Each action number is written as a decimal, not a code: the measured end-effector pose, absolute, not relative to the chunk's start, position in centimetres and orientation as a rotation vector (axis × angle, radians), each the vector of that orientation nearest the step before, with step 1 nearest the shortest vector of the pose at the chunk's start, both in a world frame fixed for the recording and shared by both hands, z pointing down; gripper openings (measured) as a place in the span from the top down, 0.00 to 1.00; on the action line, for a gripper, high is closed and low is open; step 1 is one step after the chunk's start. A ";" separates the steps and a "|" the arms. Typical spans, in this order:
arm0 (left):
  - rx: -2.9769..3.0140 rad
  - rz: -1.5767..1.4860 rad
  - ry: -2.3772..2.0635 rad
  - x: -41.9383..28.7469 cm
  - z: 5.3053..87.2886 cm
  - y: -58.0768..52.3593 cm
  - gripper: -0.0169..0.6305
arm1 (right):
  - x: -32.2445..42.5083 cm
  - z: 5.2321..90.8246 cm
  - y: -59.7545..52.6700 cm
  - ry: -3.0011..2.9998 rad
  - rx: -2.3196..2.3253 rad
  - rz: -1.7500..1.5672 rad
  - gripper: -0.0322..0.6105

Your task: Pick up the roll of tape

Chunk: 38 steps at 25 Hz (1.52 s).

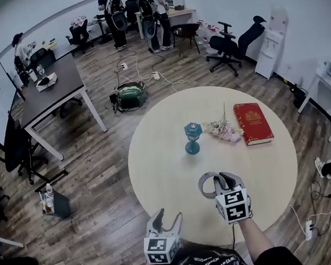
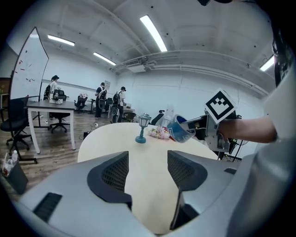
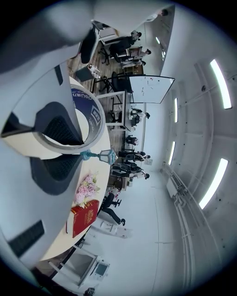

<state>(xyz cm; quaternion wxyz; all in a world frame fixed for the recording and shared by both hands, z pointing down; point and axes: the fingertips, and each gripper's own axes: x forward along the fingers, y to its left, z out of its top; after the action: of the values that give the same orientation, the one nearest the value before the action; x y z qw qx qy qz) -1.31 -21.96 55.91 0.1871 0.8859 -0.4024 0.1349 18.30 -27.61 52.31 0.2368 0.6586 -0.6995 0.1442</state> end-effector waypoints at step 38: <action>2.642 0.388 -0.934 1.9 55.4 -19.5 0.64 | 17.7 55.2 -13.9 -1.774 2.051 0.501 0.84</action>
<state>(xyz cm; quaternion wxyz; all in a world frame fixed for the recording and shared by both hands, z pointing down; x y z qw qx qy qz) 1.89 -19.49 55.43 0.1556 0.9226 -0.3261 0.1355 17.68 -13.89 55.15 0.1907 0.7301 -0.6315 0.1783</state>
